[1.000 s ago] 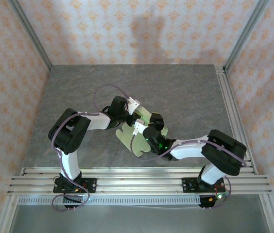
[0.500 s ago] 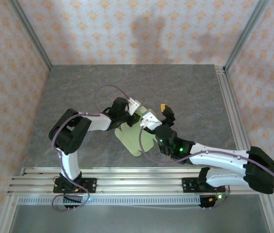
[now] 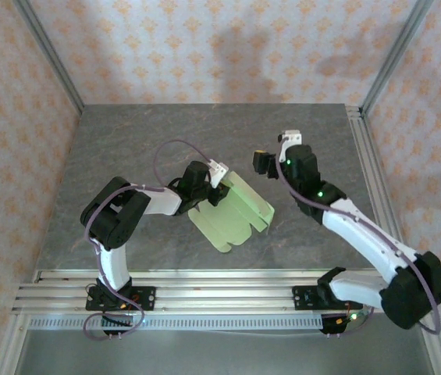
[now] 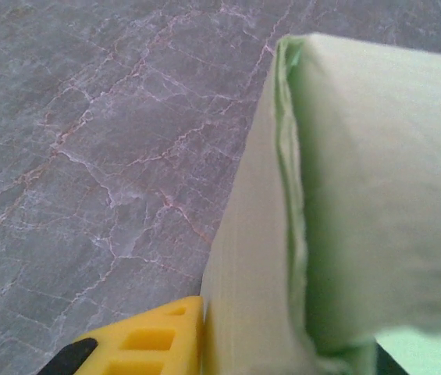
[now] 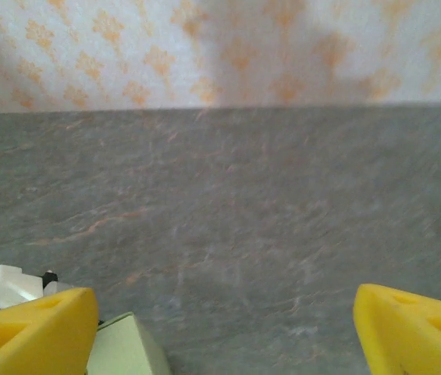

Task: Fold the paper box

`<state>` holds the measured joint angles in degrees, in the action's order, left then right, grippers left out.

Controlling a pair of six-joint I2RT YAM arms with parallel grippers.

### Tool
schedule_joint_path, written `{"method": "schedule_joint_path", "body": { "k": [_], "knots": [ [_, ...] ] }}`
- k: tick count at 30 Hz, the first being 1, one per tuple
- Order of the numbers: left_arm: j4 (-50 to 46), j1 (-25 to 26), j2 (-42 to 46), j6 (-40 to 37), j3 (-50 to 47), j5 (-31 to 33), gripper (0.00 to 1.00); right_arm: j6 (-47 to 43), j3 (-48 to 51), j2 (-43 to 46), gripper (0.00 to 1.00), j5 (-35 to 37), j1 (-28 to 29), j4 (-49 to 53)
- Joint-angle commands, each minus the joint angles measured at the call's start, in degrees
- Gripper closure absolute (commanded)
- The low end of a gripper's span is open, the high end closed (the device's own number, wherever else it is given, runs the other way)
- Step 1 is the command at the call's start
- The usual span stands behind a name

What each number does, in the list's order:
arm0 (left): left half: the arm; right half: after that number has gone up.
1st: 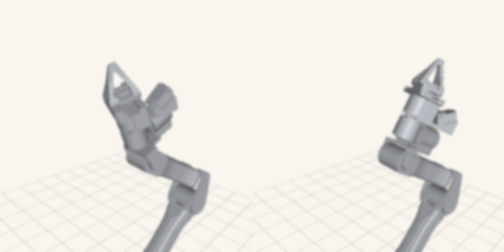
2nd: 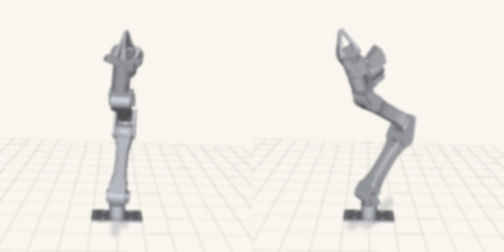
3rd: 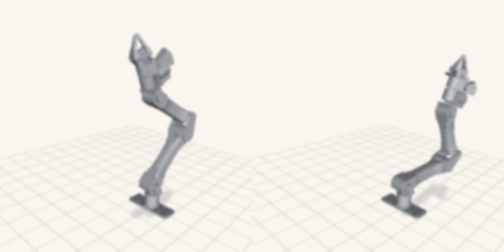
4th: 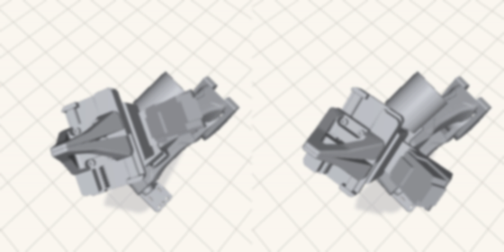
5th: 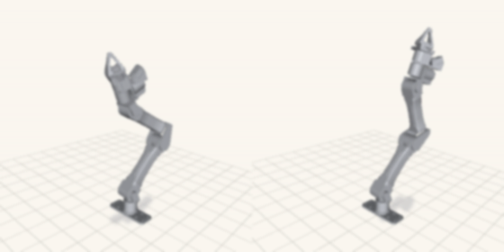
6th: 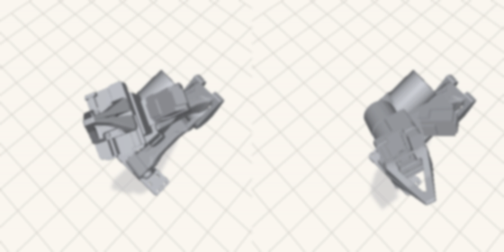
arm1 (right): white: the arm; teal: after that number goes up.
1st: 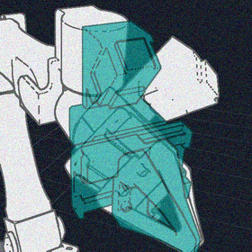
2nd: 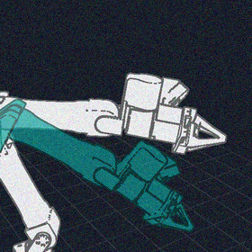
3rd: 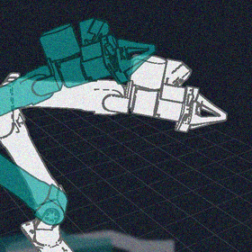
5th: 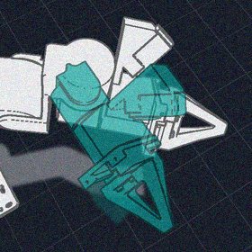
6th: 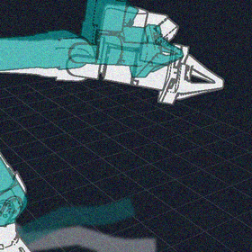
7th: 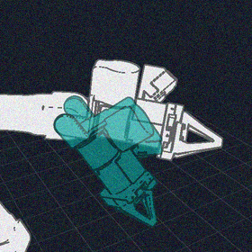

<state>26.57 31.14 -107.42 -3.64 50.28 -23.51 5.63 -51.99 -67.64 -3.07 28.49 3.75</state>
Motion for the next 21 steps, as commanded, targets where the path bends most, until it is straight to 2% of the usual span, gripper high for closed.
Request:
{"method": "schedule_joint_path", "body": {
  "k": [1, 4, 5, 9, 13, 21],
  "knots": [
    [5.1, 0.2, -1.5, 2.2, -0.6, 0.6, 0.81, 12.0, -4.0, -6.0, 0.16, -22.2, -4.9, 6.1],
    [5.2, 0.2, -2.5, 2.5, -0.3, 0.1, 0.81, 13.9, -8.8, -13.0, 0.19, -31.1, -7.7, 9.3],
    [5.6, 0.2, -3.5, 2.6, -0.4, 0.0, 0.81, 13.7, -10.2, -14.9, 0.20, -32.1, -7.8, 10.4],
    [6.9, 0.2, -4.2, 3.4, -0.4, -0.5, 0.81, 12.0, -15.9, -22.0, 0.21, -31.8, -7.9, 16.7],
    [7.4, 0.2, -5.4, 3.8, 0.1, -0.7, 0.81, 10.4, -19.4, -28.6, 0.21, -37.0, -7.9, 18.9],
    [6.6, 0.2, -5.2, 3.9, 0.3, -1.2, 0.80, 8.9, -21.5, -35.0, 0.34, -40.2, -7.8, 18.2]
  ]
}}
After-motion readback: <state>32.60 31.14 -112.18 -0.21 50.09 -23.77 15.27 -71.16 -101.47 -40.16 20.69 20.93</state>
